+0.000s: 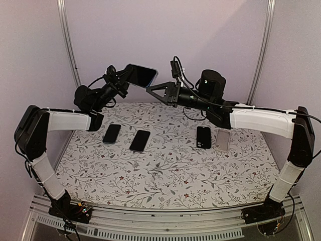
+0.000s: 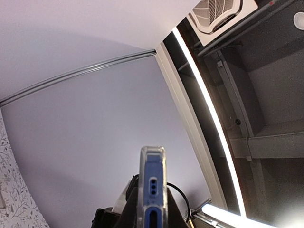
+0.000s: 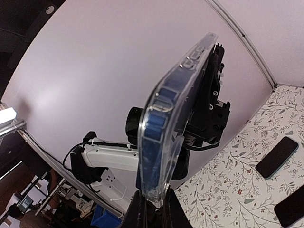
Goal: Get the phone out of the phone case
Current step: Remove the bottom left corner of the phone case from the phone.
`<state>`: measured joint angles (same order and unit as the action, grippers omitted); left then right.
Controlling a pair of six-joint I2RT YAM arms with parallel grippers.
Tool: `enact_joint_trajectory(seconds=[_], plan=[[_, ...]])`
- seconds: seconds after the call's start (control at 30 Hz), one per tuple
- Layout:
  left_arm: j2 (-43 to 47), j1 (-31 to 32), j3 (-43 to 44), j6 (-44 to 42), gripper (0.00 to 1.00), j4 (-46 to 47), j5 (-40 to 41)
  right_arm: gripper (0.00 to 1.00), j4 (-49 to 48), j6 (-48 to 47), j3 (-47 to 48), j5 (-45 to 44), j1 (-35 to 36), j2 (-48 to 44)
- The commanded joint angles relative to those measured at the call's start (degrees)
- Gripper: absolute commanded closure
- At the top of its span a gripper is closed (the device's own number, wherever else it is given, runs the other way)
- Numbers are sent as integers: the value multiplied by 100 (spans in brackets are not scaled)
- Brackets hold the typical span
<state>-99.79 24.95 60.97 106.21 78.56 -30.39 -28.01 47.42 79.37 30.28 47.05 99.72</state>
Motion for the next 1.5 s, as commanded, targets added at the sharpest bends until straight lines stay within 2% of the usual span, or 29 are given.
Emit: enact_joint_trajectory(seconds=[0.0, 0.3, 0.7, 1.07, 1.47], plan=[[565, 157, 205, 115, 100, 1663, -402, 100, 1131, 430, -194, -1024, -389, 370], [587, 133, 230, 148, 100, 1607, -500, 100, 1144, 556, -298, -1190, -411, 340], [978, 155, 142, -1193, 100, 625, -1277, 100, 1131, 912, -299, -1337, -450, 251], [838, 237, 72, -1231, 100, 309, -1526, 100, 793, 771, -235, -1315, -460, 223], [733, 305, -94, -1259, 100, 170, -1500, 89, 520, 396, -228, -1418, -484, 50]])
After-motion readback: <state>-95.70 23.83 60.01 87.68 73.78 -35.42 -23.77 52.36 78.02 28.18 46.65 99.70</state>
